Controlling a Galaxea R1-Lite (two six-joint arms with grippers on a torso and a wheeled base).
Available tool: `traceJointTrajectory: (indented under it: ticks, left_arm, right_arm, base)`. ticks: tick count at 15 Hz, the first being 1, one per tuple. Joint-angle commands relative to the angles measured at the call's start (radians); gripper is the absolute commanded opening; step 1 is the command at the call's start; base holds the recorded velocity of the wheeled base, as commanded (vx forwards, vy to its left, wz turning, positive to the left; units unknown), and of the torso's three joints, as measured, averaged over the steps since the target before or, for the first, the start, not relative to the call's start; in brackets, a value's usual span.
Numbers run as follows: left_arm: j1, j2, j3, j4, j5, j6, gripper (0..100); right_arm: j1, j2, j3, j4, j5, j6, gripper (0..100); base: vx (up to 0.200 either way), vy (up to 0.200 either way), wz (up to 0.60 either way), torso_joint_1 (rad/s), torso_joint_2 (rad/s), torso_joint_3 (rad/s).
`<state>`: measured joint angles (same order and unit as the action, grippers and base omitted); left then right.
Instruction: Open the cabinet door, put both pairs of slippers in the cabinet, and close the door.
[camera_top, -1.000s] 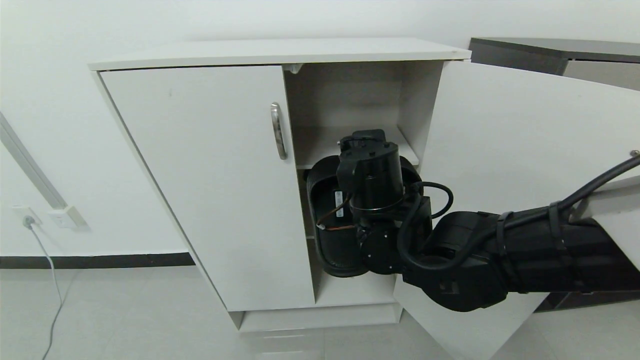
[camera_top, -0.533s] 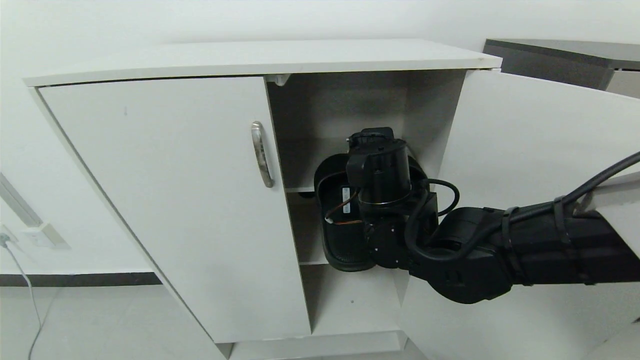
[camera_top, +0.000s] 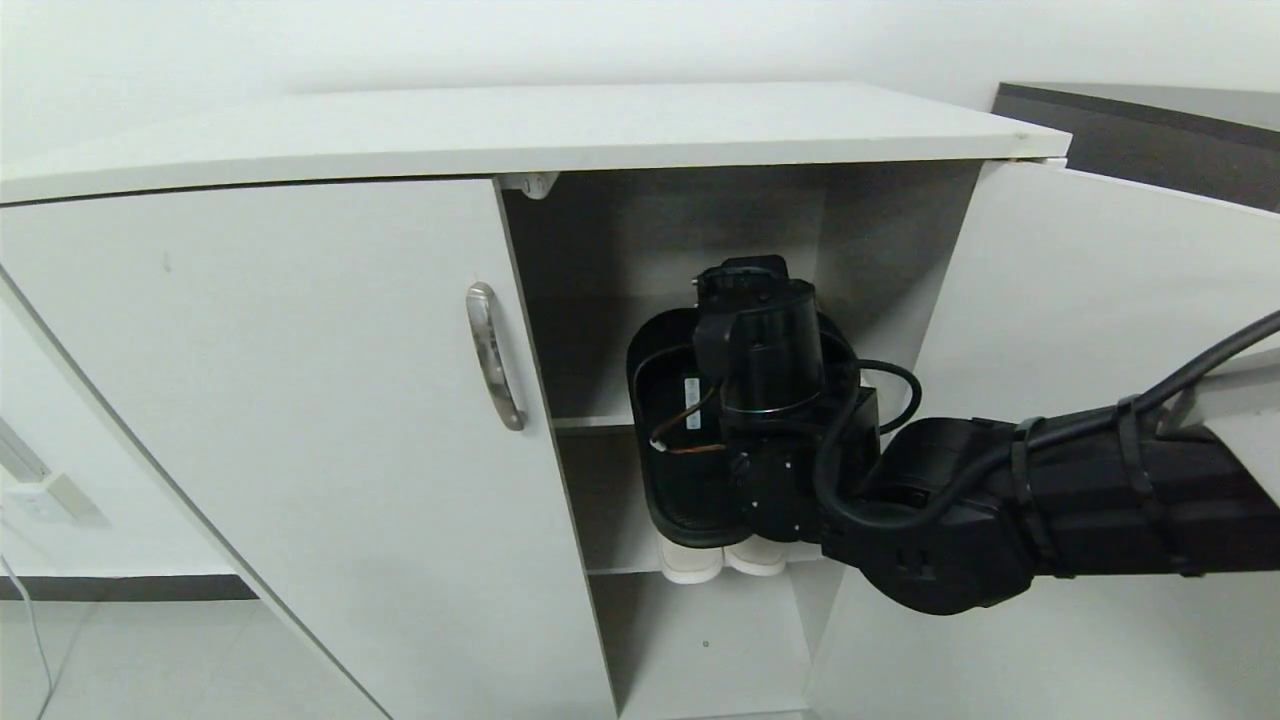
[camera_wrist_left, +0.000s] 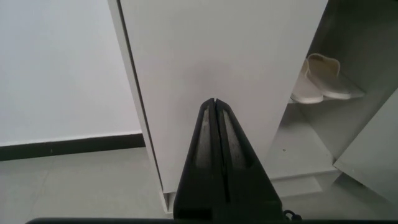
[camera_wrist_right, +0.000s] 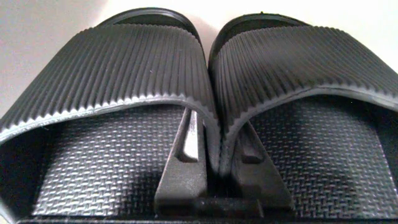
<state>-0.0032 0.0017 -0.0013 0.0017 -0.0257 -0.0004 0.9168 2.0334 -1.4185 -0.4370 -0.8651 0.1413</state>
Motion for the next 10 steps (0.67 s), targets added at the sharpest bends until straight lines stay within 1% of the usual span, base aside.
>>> traceJointTrajectory:
  ticks: [1,4,7,10]
  left_arm:
    - [0.000,0.000,0.000,0.000,0.000,0.000,0]
    - [0.000,0.000,0.000,0.000,0.000,0.000,0]
    - [0.000,0.000,0.000,0.000,0.001,-0.001,0]
    - [0.000,0.000,0.000,0.000,0.001,-0.001,0]
  right_arm:
    - [-0.001,-0.002,0.000,0.001,0.001,-0.002,0]
    - [-0.019,0.019,-0.028,0.018,0.012,-0.006,0]
    - [-0.062,0.059,-0.138,0.107,0.018,-0.002,0]
    - [-0.081,0.106,-0.221,0.144,0.026,0.000,0]
  base:
    - [0.000,0.000,0.00,0.000,0.00,0.000]
    - [0.000,0.000,0.00,0.000,0.00,0.000]
    - [0.000,0.000,0.00,0.000,0.00,0.000]
    - [0.000,0.000,0.00,0.000,0.00,0.000]
